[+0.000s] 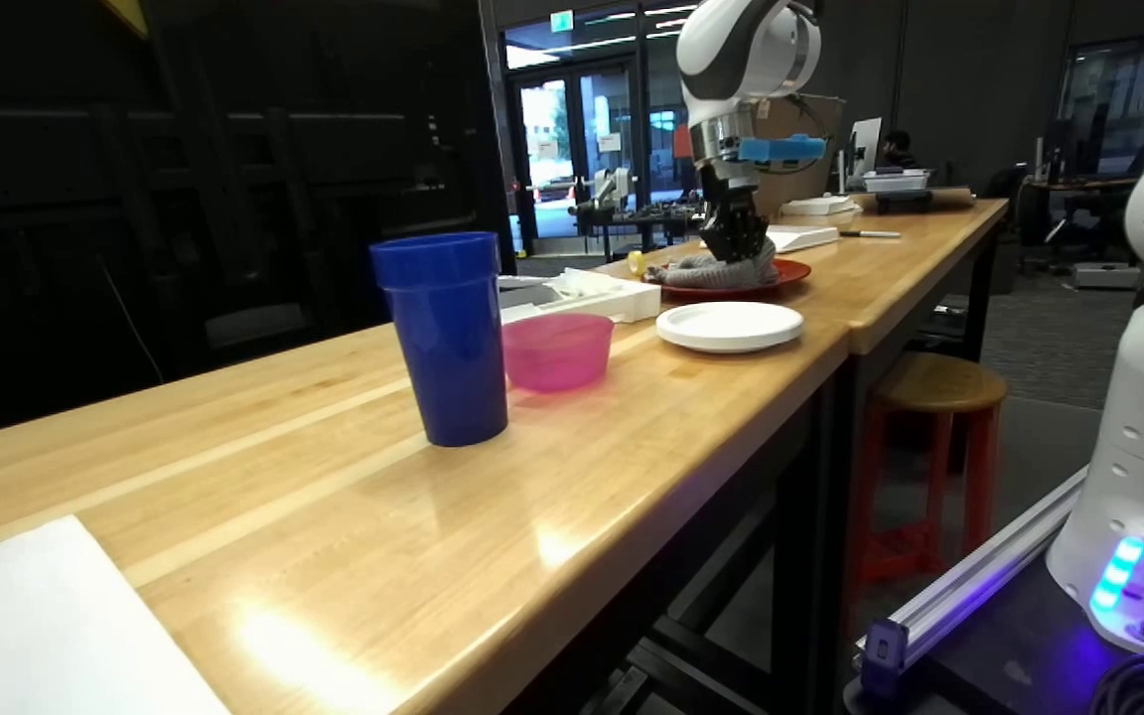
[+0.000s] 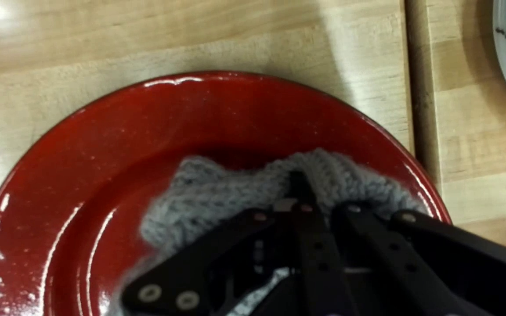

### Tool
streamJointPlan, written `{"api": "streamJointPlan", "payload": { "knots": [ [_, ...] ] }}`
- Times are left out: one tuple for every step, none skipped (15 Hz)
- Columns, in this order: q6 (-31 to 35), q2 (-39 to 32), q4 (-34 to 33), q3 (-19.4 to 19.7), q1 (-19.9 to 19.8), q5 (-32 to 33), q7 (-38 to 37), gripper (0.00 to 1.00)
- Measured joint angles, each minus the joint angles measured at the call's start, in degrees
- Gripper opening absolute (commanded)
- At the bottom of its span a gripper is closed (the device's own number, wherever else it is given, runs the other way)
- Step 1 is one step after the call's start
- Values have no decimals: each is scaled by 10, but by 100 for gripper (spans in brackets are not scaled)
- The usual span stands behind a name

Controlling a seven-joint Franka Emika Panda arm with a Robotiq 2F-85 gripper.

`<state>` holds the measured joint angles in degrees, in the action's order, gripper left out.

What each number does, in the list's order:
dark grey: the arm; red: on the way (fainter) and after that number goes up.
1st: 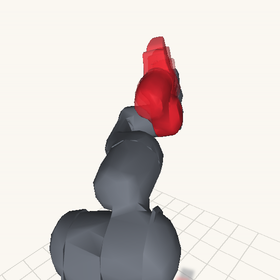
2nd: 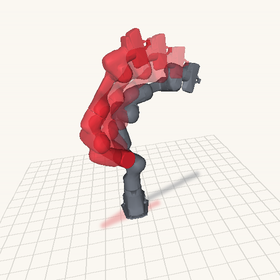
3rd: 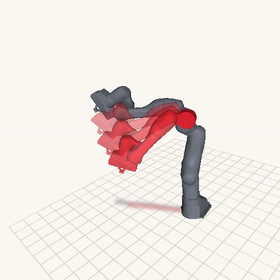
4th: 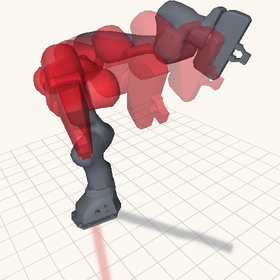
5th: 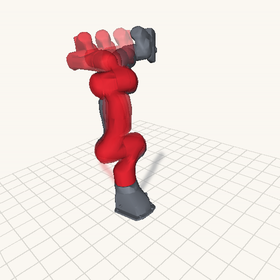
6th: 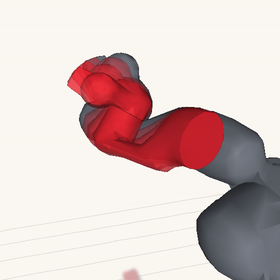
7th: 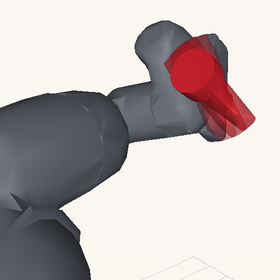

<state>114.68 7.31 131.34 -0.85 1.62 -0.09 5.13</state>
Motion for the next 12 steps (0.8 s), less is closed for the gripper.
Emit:
{"api": "streamJointPlan", "payload": {
  "knots": [
    [0, 0, 1, 3, -4, 3, -2, 1],
    [0, 0, 2, 5, -9, 9, -7, 1],
    [0, 0, 3, 6, -12, 15, -13, 1],
    [0, 0, 3, 6, -14, 18, -15, 1],
    [0, 0, 2, 6, -14, 18, -16, 1],
    [0, -1, 2, 5, -13, 18, -17, 1],
    [0, -2, 0, 4, -12, 18, -17, 1],
    [0, -4, -2, 3, -10, 17, -17, 1],
    [2, -7, -5, 2, -9, 17, -21, 1],
    [2, -11, -9, 1, -8, 16, -25, 1],
    [2, -16, -14, 2, -10, 17, -31, 1],
    [2, -21, -19, 4, -13, 18, -41, 1]
  ]
}}
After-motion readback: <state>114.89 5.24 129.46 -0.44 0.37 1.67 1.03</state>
